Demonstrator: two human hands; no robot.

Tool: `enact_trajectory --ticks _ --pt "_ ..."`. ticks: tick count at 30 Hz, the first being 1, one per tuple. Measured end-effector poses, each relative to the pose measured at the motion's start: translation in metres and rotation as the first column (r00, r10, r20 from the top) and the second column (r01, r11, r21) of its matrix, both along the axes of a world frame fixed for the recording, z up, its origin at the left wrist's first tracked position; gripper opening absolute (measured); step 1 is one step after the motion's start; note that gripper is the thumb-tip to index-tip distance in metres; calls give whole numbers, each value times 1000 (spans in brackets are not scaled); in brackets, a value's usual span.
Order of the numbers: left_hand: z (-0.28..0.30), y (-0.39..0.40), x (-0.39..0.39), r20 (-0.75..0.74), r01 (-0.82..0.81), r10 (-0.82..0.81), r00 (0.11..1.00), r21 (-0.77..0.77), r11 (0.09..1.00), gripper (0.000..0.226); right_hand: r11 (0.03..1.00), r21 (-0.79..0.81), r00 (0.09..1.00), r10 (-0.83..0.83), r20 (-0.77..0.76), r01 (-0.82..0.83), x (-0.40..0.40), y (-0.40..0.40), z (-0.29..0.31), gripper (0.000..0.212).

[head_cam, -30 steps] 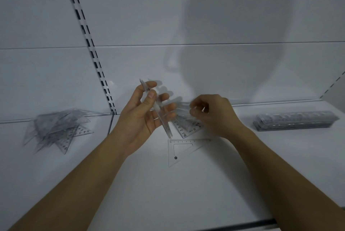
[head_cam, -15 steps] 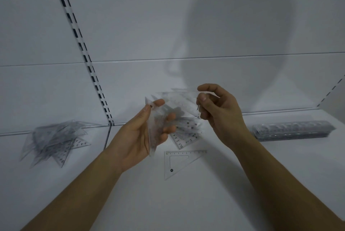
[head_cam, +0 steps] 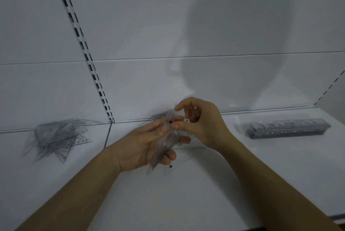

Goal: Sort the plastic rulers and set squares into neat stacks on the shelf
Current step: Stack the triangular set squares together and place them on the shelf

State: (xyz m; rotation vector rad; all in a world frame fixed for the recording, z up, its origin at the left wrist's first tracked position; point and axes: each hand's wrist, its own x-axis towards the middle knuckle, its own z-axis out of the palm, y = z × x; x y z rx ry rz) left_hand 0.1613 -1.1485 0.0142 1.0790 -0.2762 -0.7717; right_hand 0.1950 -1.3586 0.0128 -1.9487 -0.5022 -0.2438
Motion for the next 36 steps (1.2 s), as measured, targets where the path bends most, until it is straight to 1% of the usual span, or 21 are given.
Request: enact_trajectory --ticks 1,4,5,6,7,9,10,11,12,15,17,20,22,24,26,27,29,30,32,36 --pt "0 1 1 8 -4 4 1000 -20 1000 55 1000 -16 1000 -16 -23 15 0 0 1 31" --pt "2 6 7 43 -75 79 996 -77 994 53 988 -141 998 -61 7 61 3 -6 7 6" --pt "3 9 8 63 -109 115 991 -91 990 51 977 -206 998 -55 18 57 3 -10 9 7" --pt "4 11 9 84 -144 153 985 -108 984 46 958 -286 999 -32 12 34 4 -14 10 13" --pt "5 12 10 97 -186 199 975 -122 975 38 924 -383 1000 -15 -11 10 4 -18 8 23" --pt "5 15 12 90 -283 297 951 -139 949 25 806 -591 997 -27 -65 -17 4 -21 3 52" --pt "5 17 13 78 -318 332 940 -151 936 23 752 -659 995 -52 -86 -18 5 -21 0 64" --pt "5 18 14 69 -334 349 934 -167 928 22 729 -684 992 -74 -101 -15 6 -19 -4 70" --pt "5 18 15 63 -340 356 932 -181 923 22 733 -680 991 -86 -100 -5 7 -18 -6 72" --pt "5 18 16 65 -341 358 931 -192 920 23 799 -599 995 -99 -29 62 13 -19 -7 63" --pt "5 18 17 73 -342 360 930 -186 921 30 829 -553 994 -109 -12 84 13 -19 -5 60" --pt "7 16 17 33 -352 366 930 -203 914 41 878 -466 991 -134 -13 113 12 -21 -5 64" --pt "8 15 17 25 -372 383 923 -189 909 42 908 -394 989 -150 2 139 12 -24 -2 61" --pt "9 14 16 42 -381 393 919 -176 908 36 928 -338 986 -165 2 156 11 -26 2 51" --pt "10 14 15 31 -372 383 923 -177 911 32 961 -233 985 -165 -49 150 10 -28 7 39" --pt "10 14 15 21 -365 375 927 -182 913 30 979 -143 983 -158 -93 143 9 -28 9 36" --pt "10 15 15 2 -354 361 932 -194 915 27 988 27 978 -144 -153 150 9 -28 14 33" --pt "9 15 15 -3 -351 357 934 -196 916 26 984 71 976 -151 -159 164 9 -29 15 34" --pt "8 15 14 -4 -342 347 938 -188 921 23 977 82 970 -180 -162 195 11 -30 14 35" --pt "7 12 14 -21 -346 346 938 -146 927 22 972 -15 966 -234 -108 234 13 -30 7 35"
